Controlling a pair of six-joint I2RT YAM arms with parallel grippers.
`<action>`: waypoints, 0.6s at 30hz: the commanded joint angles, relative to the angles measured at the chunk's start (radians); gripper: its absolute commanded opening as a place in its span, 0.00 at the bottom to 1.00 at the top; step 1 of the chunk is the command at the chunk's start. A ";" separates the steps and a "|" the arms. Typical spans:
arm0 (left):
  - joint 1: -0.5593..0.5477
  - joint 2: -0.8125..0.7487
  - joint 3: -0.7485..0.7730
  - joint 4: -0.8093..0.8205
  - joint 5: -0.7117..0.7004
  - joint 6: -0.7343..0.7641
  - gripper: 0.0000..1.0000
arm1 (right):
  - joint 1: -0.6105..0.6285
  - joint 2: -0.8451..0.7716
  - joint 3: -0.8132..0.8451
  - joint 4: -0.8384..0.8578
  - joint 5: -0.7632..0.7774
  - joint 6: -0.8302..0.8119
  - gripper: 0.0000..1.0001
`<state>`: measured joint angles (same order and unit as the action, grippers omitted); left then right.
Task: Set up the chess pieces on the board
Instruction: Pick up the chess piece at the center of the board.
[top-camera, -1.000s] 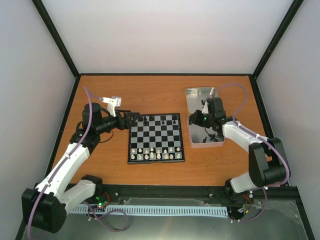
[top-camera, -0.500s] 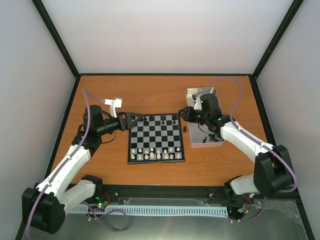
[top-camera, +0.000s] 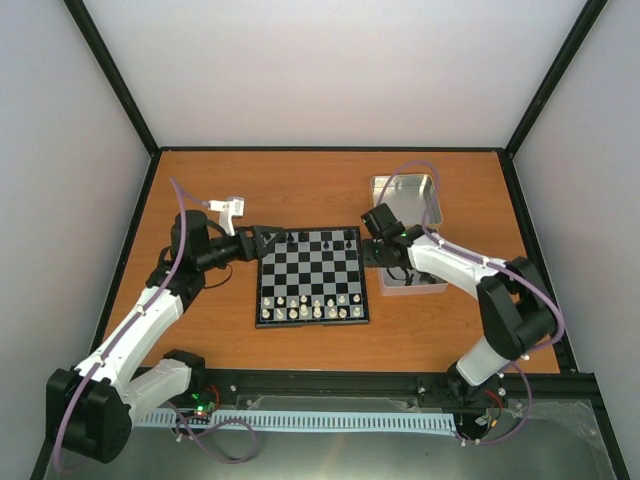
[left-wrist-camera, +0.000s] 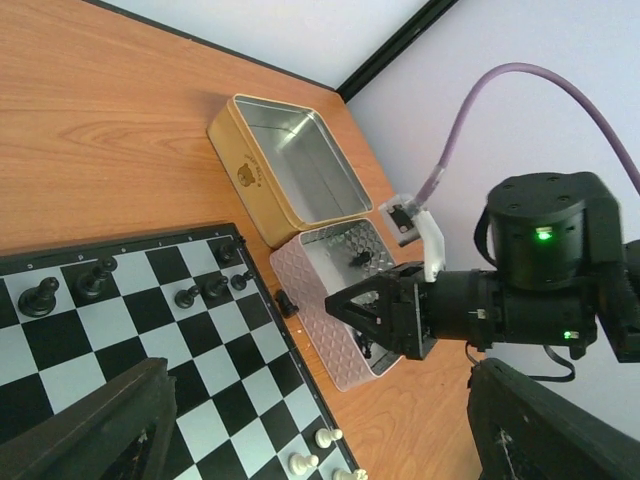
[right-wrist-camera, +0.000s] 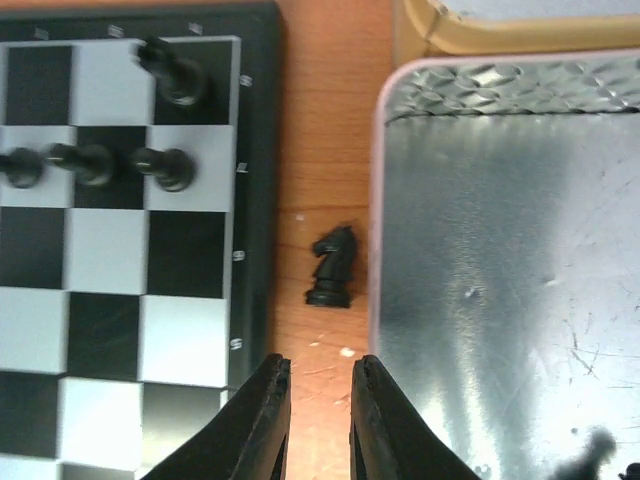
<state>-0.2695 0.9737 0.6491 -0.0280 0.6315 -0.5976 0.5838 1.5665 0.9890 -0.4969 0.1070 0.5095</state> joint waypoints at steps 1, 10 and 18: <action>-0.007 0.008 0.009 -0.024 -0.018 0.034 0.81 | 0.007 0.085 0.055 -0.039 0.108 -0.013 0.20; -0.007 0.012 0.010 -0.040 -0.040 0.056 0.80 | 0.016 0.177 0.120 -0.041 0.144 -0.021 0.25; -0.007 0.019 0.007 -0.042 -0.045 0.062 0.80 | 0.015 0.223 0.114 -0.010 0.086 -0.028 0.35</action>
<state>-0.2695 0.9867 0.6491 -0.0681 0.5941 -0.5598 0.5907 1.7580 1.0916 -0.5224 0.1963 0.4816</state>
